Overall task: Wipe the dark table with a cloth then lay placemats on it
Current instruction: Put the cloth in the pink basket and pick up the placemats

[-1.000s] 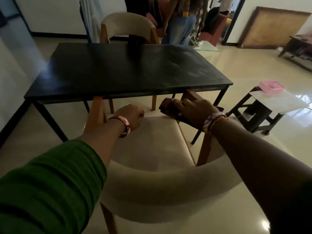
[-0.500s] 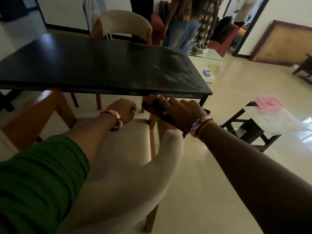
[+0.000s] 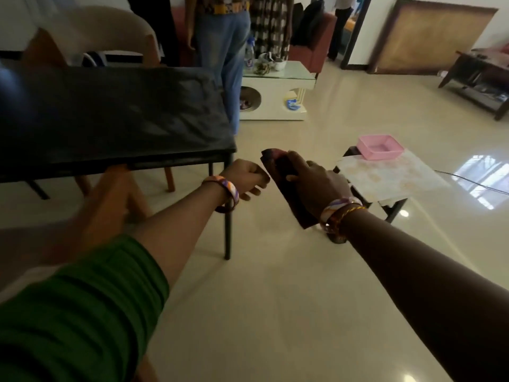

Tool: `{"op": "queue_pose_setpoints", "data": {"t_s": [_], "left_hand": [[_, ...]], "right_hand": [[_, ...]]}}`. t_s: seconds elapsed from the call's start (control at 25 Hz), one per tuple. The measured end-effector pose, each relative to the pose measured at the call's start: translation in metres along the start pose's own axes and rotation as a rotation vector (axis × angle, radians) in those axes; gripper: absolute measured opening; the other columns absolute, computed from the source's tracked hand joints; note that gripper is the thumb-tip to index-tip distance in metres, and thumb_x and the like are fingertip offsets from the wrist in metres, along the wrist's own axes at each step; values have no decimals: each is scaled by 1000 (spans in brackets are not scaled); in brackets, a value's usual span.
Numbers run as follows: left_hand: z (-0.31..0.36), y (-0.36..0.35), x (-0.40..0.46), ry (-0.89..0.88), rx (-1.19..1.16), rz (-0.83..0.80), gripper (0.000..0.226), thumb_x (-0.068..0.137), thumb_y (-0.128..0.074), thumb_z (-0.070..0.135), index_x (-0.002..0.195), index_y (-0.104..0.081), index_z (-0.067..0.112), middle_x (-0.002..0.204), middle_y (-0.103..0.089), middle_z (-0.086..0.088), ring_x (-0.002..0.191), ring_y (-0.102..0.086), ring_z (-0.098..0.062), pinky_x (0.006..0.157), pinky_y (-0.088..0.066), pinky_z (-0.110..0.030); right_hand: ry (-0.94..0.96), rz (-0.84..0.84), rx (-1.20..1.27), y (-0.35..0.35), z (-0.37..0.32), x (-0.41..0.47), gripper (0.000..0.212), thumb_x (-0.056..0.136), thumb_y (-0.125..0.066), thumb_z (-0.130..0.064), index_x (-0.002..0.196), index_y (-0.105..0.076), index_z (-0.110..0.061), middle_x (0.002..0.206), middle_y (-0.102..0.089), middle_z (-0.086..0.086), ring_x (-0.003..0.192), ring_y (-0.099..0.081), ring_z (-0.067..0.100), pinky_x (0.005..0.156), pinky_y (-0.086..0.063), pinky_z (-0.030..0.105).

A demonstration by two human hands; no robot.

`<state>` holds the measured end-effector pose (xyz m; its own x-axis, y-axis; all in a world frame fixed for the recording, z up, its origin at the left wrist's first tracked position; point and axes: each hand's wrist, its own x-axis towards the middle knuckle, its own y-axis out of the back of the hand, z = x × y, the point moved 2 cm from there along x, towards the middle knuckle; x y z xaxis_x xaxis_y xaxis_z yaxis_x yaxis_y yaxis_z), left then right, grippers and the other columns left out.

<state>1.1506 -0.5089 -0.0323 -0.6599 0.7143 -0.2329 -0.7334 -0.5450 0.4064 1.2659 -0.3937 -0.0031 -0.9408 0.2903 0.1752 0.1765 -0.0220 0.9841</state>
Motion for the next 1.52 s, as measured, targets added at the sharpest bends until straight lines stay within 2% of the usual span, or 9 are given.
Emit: {"op": "queue_pose_setpoints", "data": {"t_s": [0.16, 0.36, 0.6, 0.76, 0.88, 1.04, 1.16, 1.32, 1.52], "left_hand": [[61, -114, 83, 241, -386, -119, 25, 92, -54, 21, 110, -58, 4, 97, -64, -11, 84, -61, -22, 76, -49, -35], [123, -194, 183, 276, -675, -123, 24, 90, -57, 30, 101, -63, 9, 93, -67, -8, 86, -63, -22, 71, -52, -32], [163, -251, 355, 286, -578, -108, 8, 89, -54, 15, 86, -61, 13, 85, -61, -7, 82, -57, -24, 79, -47, -36], [200, -276, 490, 252, -424, -153, 19, 89, -45, 4, 73, -55, 9, 75, -55, -12, 68, -50, -24, 71, -43, -31], [226, -300, 571, 255, -247, -351, 13, 89, -48, 8, 82, -60, 8, 82, -59, -14, 73, -53, -26, 80, -43, -36], [228, -329, 654, 399, -341, -454, 23, 89, -57, 32, 95, -64, 11, 83, -69, -8, 72, -65, -23, 77, -54, -35], [200, -354, 700, 402, -458, -316, 5, 86, -63, 19, 91, -63, 17, 78, -69, 0, 70, -66, -16, 71, -55, -33], [168, -390, 747, 427, -804, 70, 29, 86, -53, -7, 105, -55, 14, 89, -61, -5, 74, -60, -19, 67, -51, -30], [142, -423, 785, 477, -638, 372, 45, 86, -47, -18, 128, -43, -4, 111, -56, -16, 97, -55, -25, 75, -50, -31]], "right_hand": [[-239, -62, 427, 0, 143, 23, 37, 100, -39, -25, 136, -38, -18, 108, -60, 11, 80, -52, 22, 65, -40, 27], [-438, -77, 721, -27, 271, 66, 32, 99, -42, -19, 130, -46, -11, 119, -58, 14, 110, -56, 31, 86, -40, 32], [-544, -189, 927, -83, 410, 164, 44, 100, -42, -28, 140, -36, -10, 131, -53, 16, 116, -53, 31, 97, -43, 40], [-666, -333, 1155, -107, 522, 236, 76, 91, -60, -31, 150, -13, -18, 133, -47, 4, 116, -52, 27, 83, -51, 41], [-685, -358, 1267, -115, 604, 277, 53, 81, -70, -14, 129, -48, -17, 107, -59, -8, 90, -60, 3, 63, -48, 15], [-778, -334, 1280, -150, 701, 322, 29, 66, -77, -21, 92, -70, -13, 93, -71, 7, 86, -66, 20, 74, -54, 30], [-931, -307, 1347, -197, 757, 350, 22, 78, -72, -18, 98, -67, -10, 92, -69, 11, 78, -66, 24, 63, -60, 32], [-1040, -437, 1402, -257, 803, 392, 12, 88, -64, -17, 96, -62, -9, 83, -65, 8, 66, -64, 22, 44, -55, 27], [-941, -558, 1236, -317, 837, 429, 32, 86, -61, 1, 117, -58, 0, 107, -64, 17, 96, -62, 33, 87, -53, 43]]}}
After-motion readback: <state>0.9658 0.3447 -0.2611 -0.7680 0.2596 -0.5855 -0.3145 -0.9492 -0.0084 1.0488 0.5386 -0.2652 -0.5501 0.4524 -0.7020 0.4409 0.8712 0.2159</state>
